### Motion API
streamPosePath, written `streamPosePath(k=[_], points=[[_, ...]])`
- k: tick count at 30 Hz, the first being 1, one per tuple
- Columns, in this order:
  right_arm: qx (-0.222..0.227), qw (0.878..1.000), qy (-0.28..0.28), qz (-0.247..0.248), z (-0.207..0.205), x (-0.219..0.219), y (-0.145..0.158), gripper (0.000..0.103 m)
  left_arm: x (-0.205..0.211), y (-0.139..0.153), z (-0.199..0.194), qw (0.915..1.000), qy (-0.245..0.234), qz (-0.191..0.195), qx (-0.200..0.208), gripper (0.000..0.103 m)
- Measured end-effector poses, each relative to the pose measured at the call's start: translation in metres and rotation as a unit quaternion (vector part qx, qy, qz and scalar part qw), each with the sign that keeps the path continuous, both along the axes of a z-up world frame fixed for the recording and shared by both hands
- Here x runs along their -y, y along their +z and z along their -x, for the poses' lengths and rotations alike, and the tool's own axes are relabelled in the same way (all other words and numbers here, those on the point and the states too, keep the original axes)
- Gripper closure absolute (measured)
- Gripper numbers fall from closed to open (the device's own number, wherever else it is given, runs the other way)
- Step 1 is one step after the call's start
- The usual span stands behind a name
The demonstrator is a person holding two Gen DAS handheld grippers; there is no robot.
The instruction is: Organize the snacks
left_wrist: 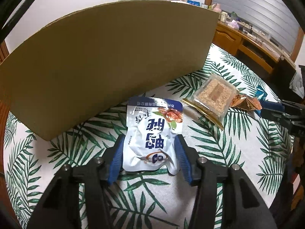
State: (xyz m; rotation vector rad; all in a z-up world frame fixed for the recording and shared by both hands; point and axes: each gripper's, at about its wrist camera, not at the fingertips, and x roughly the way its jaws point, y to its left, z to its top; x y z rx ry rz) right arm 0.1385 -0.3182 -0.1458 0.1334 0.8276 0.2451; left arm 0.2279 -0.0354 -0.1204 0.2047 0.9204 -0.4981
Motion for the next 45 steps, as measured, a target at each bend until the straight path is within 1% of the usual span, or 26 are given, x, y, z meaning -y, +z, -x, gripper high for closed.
streamPosePath(k=[2, 4, 9, 12, 13, 14, 15, 17, 18, 20, 22, 27, 30, 35, 40, 45], points=[[-0.002, 1.000, -0.007, -0.008, -0.004, 0.005, 0.001, 0.060, -0.002, 0.001, -0.001, 1.0000, 0.002, 0.007, -0.005, 0.055], [-0.001, 1.000, -0.013, -0.004, -0.009, 0.008, 0.003, 0.059, -0.004, 0.001, 0.000, 0.9999, 0.004, 0.011, -0.006, 0.057], [-0.011, 1.000, -0.023, 0.004, -0.021, 0.009, 0.002, 0.060, -0.006, 0.004, 0.008, 0.9998, 0.003, 0.019, 0.002, 0.059], [-0.013, 0.999, -0.030, 0.013, -0.025, 0.007, 0.003, 0.060, -0.007, 0.011, 0.012, 0.9995, 0.005, 0.028, 0.009, 0.066], [-0.013, 0.999, -0.031, 0.018, -0.026, 0.007, 0.003, 0.061, -0.008, 0.012, 0.012, 0.9994, 0.006, 0.032, 0.008, 0.067], [-0.013, 0.999, -0.032, 0.027, -0.027, 0.006, 0.002, 0.063, -0.008, 0.013, 0.012, 0.9995, 0.007, 0.031, 0.006, 0.067], [-0.012, 0.999, -0.033, 0.038, -0.027, 0.004, 0.002, 0.071, -0.008, 0.012, 0.013, 0.9996, 0.006, 0.027, 0.007, 0.067], [-0.011, 0.997, -0.034, 0.064, -0.025, 0.002, 0.001, 0.079, -0.008, 0.012, 0.013, 0.9996, 0.005, 0.026, 0.008, 0.067], [-0.010, 0.997, -0.032, 0.069, -0.024, 0.002, 0.001, 0.082, -0.008, 0.012, 0.012, 0.9995, 0.006, 0.029, 0.005, 0.067], [-0.009, 0.997, -0.031, 0.074, -0.021, 0.003, 0.001, 0.083, -0.009, 0.011, 0.011, 0.9994, 0.008, 0.032, 0.002, 0.067], [-0.006, 0.997, -0.032, 0.076, -0.016, 0.005, 0.001, 0.083, -0.007, 0.012, 0.014, 0.9996, 0.006, 0.027, 0.008, 0.068], [0.001, 0.998, -0.029, 0.064, -0.005, 0.012, 0.002, 0.083, -0.005, 0.012, 0.026, 0.9996, 0.002, 0.025, 0.016, 0.068], [0.007, 0.998, -0.027, 0.053, 0.000, 0.013, 0.004, 0.083, -0.006, 0.012, 0.033, 0.9993, 0.006, 0.032, 0.018, 0.068], [0.020, 0.998, -0.021, 0.051, 0.007, 0.008, 0.013, 0.083, -0.012, 0.015, 0.040, 0.9987, 0.016, 0.045, 0.021, 0.068], [0.032, 0.998, -0.011, 0.049, 0.012, 0.003, 0.021, 0.083, -0.016, 0.025, 0.044, 0.9976, 0.028, 0.054, 0.032, 0.068], [0.046, 0.998, 0.000, 0.043, 0.013, -0.002, 0.032, 0.083, -0.019, 0.043, 0.046, 0.9959, 0.037, 0.063, 0.055, 0.068]])
